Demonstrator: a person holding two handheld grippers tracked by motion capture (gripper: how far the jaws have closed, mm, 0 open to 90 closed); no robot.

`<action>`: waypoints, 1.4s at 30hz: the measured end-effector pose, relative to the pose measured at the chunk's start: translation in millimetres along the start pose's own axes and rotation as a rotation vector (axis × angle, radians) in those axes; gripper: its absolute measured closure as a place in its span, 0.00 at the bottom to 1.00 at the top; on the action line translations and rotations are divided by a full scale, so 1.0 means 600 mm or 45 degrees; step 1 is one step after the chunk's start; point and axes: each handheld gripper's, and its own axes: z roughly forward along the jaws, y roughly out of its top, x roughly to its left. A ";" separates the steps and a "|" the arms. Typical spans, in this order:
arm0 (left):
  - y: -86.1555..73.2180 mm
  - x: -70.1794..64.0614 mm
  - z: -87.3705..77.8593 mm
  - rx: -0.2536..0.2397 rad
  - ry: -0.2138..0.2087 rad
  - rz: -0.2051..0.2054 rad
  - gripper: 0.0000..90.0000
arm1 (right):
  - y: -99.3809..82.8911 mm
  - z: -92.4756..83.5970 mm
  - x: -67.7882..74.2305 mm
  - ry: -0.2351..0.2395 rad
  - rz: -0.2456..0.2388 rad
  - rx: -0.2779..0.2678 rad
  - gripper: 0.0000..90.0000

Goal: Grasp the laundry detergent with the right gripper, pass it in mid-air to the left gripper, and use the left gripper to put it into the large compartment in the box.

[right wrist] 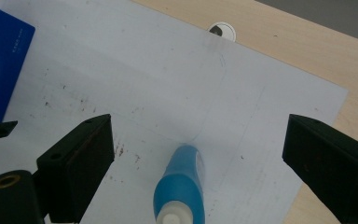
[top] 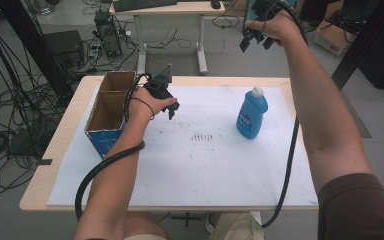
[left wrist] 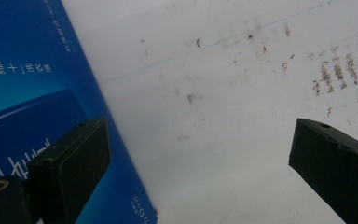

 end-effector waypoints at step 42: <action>-0.008 -0.037 -0.013 -0.048 0.013 0.043 0.06 | -0.201 -0.043 -0.022 0.039 -0.161 -0.149 0.06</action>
